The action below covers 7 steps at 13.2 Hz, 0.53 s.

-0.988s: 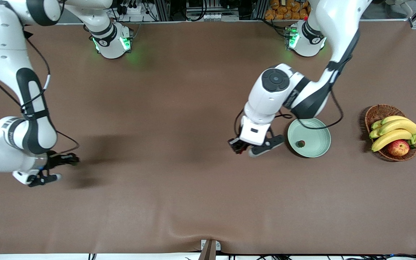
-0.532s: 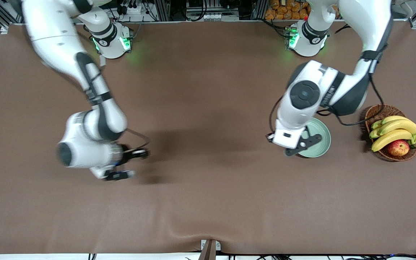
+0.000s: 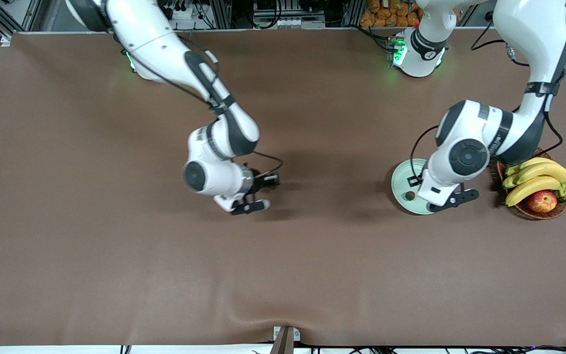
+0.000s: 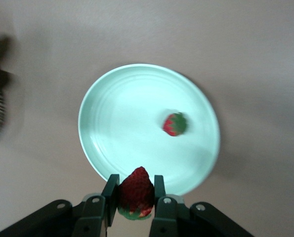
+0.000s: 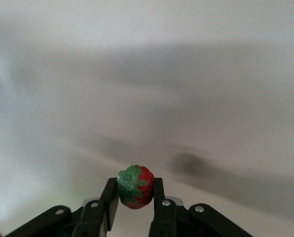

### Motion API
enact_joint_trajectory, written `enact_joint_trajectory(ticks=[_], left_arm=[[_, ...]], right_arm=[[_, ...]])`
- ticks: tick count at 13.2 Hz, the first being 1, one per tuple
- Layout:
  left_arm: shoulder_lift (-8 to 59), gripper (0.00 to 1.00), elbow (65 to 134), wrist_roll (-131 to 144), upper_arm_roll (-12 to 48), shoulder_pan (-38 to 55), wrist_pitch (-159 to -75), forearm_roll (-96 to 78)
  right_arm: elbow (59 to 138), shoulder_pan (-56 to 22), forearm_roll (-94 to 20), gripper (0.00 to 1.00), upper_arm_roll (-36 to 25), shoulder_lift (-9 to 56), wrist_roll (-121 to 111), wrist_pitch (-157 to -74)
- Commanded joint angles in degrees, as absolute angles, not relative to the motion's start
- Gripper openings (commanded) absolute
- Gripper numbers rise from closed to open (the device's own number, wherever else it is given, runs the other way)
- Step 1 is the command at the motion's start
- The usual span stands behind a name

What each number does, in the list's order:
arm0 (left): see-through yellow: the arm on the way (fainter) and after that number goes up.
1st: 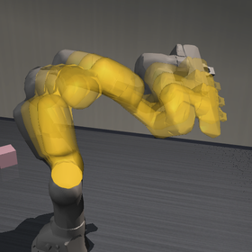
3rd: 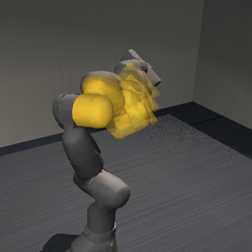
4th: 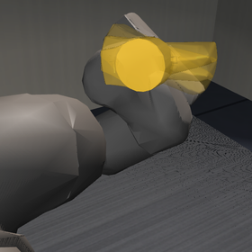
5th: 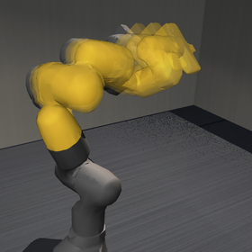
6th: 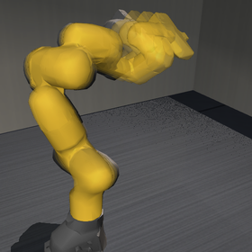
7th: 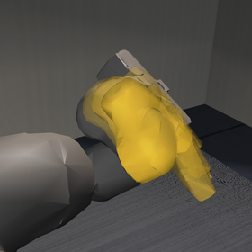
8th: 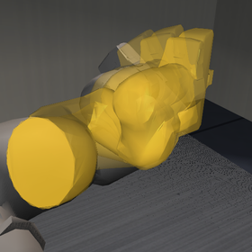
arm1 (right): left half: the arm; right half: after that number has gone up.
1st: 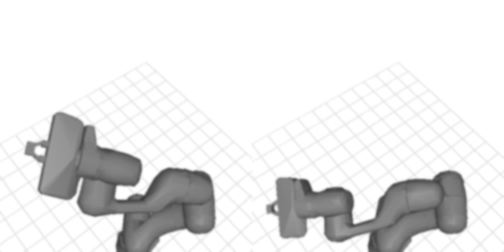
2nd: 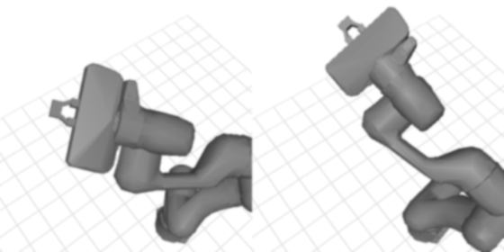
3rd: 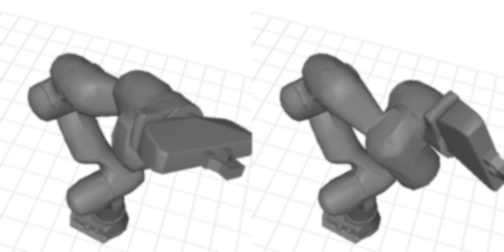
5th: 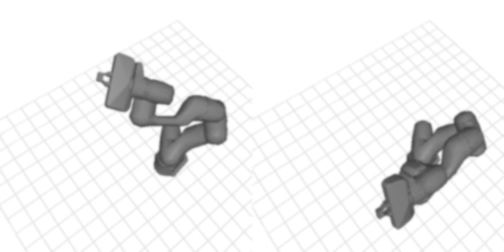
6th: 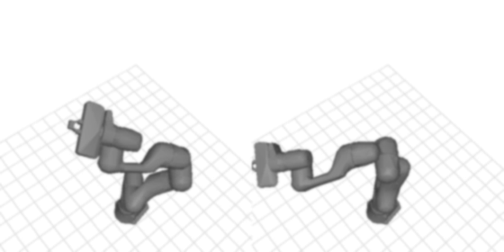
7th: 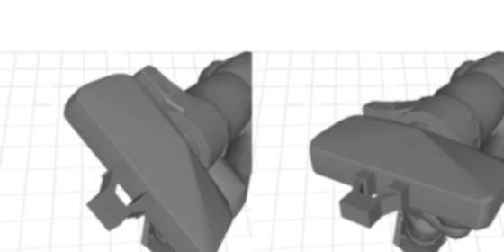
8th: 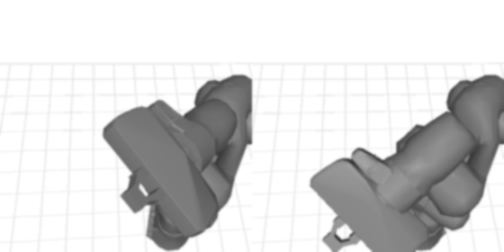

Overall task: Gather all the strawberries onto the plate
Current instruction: 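Set the third strawberry mid-table with the right gripper while the left gripper approaches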

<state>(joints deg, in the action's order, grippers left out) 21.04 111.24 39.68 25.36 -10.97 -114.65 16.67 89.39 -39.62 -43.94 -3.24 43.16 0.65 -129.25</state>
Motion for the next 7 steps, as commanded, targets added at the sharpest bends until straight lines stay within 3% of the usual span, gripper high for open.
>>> enact_joint_trajectory(ticks=[1, 2, 3, 4, 5, 6, 7], left_arm=[[21.0, 0.19, 116.54, 35.79, 26.02, -14.4, -120.83, 16.44], [22.57, 0.25, 116.46, 34.47, 26.02, -15.37, -121.89, 16.44], [23.02, 0.36, 116.46, 33.84, 26.02, -15.64, -123.04, 16.44], [23.11, 0.53, 116.37, 33.4, 26.02, -15.82, -123.48, 16.44], [23.29, 0.85, 115.93, 33.4, 26.02, -15.82, -123.49, 16.44], [23.2, 1.0, 115.58, 33.4, 26.1, -15.73, -123.49, 16.35], [22.86, 1.0, 115.14, 33.57, 26.1, -15.38, -123.49, 16.26]], right_arm=[[88.95, -42.79, -45.88, 0.0, -4.13, 43.15, 6.21, -129.64], [88.51, -43.85, -45.88, 0.01, -4.13, 43.24, 8.76, -130.16], [88.24, -44.55, -45.88, 0.08, -4.13, 43.59, 10.53, -131.38], [88.07, -45.08, -45.97, 0.19, -4.04, 44.38, 11.33, -133.14], [87.46, -46.04, -46.05, 0.23, -3.96, 45.69, 11.42, -135.42], [87.36, -47.45, -45.97, 0.23, -3.96, 46.83, 11.43, -137.35], [87.36, -48.16, -46.05, 0.24, -3.96, 47.45, 11.6, -138.5]])
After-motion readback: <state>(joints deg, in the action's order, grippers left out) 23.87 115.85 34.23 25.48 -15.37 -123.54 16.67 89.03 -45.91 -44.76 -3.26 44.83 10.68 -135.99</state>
